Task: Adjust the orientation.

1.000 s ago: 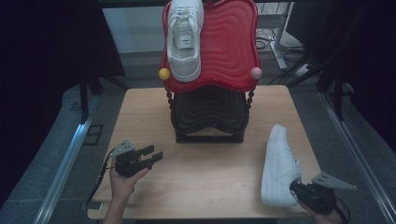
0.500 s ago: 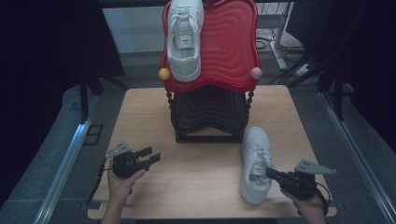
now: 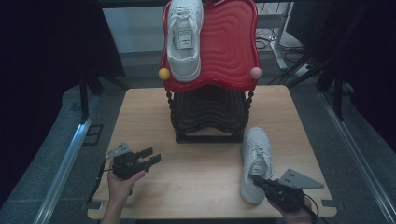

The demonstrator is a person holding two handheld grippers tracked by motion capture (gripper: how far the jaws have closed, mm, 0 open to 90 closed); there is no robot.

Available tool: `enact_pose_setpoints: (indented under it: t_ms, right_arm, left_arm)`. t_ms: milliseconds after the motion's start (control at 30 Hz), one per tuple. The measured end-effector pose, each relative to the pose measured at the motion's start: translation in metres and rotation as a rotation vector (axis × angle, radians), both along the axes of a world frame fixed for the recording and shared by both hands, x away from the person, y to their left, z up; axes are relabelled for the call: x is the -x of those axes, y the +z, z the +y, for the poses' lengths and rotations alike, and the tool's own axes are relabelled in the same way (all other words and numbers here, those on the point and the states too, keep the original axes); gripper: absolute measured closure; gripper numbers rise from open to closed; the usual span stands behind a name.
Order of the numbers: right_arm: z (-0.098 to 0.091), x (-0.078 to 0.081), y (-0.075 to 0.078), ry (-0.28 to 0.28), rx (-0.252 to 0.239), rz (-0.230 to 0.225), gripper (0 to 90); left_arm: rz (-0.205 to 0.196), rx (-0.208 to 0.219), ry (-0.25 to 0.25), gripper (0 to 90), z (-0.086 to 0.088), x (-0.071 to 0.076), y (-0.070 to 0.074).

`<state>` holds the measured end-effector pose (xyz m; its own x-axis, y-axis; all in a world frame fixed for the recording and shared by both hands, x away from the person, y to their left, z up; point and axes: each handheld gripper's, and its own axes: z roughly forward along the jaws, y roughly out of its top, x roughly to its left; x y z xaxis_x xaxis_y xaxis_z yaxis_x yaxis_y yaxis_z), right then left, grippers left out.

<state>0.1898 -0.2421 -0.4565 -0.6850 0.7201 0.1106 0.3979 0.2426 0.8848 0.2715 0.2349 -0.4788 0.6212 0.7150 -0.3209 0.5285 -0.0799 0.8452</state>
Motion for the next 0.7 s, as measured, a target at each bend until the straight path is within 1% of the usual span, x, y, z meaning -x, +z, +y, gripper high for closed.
enact_pose_setpoints:
  t_ms: [67, 133, 167, 267, 300, 500, 700]
  right_arm:
    - [0.011, 0.001, -0.005, 0.021, 0.034, 0.006, 89.7]
    - [0.021, 0.000, -0.011, 0.032, 0.058, 0.023, 89.7]
    - [0.025, 0.000, -0.015, 0.032, 0.079, 0.031, 89.7]
    - [0.033, 0.000, -0.022, 0.032, 0.128, 0.039, 89.7]
    - [0.034, 0.000, -0.024, 0.033, 0.136, 0.037, 89.7]
    - [0.028, 0.002, -0.024, 0.025, 0.147, 0.032, 89.8]
    - [0.011, 0.001, -0.025, -0.019, 0.133, 0.034, 89.8]
  left_arm:
    - [-0.001, -0.001, -0.001, 46.2, 0.000, 0.001, 0.000]
    - [-0.002, 0.000, 0.000, 46.2, 0.000, 0.001, 0.000]
    - [-0.002, 0.000, 0.000, 46.2, 0.000, 0.001, 0.000]
    - [-0.002, -0.008, -0.005, 46.2, 0.000, 0.001, -0.001]
    - [0.000, -0.010, -0.006, 46.2, -0.001, 0.001, -0.001]
    - [0.000, -0.018, -0.014, 46.2, -0.002, 0.002, -0.002]
    - [0.002, -0.024, -0.019, 46.2, -0.003, 0.001, -0.003]
